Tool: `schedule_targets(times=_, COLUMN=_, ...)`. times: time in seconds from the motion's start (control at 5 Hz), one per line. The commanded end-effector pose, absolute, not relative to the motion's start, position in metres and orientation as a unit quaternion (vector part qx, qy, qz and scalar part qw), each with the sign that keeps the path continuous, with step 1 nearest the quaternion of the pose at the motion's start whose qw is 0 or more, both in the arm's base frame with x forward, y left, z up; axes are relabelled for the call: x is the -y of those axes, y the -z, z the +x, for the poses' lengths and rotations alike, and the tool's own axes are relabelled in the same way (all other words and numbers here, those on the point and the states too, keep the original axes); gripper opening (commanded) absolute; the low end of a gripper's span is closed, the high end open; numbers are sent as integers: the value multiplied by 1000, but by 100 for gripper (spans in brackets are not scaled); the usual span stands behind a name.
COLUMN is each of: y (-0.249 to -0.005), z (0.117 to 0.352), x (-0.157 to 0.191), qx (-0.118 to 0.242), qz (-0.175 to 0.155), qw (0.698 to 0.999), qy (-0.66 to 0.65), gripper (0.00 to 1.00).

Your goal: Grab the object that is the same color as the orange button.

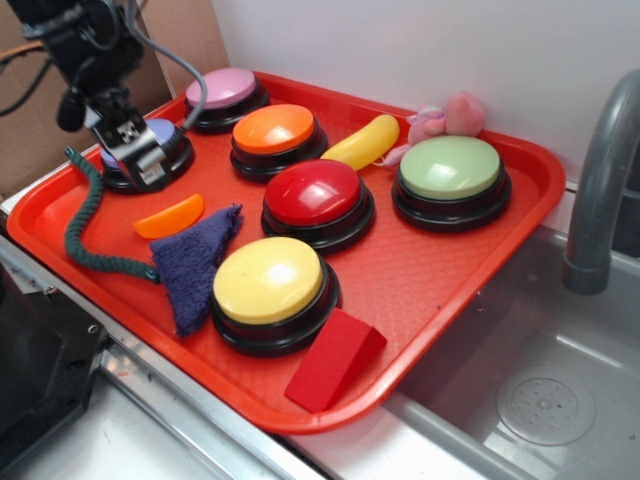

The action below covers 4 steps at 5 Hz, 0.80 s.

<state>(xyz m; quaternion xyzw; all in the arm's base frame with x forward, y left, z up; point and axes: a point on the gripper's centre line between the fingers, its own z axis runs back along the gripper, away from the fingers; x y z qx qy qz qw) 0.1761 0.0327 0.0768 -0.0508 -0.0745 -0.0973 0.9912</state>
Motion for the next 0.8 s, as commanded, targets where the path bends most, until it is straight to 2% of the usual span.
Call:
schedule_targets(times=0.0, y=-45, z=183, x=-41, qx=69, qz=-35, qw=993, qy=94, gripper=100)
schedule_targets(times=0.4, y=-25, z=186, x=-42, qx=57, qz=-37, qw=992, qy=109, gripper=100)
schedule_targets(times=0.6, y=-19, z=186, x=-46, qx=50, qz=-24, qw=993, qy=101, gripper=95)
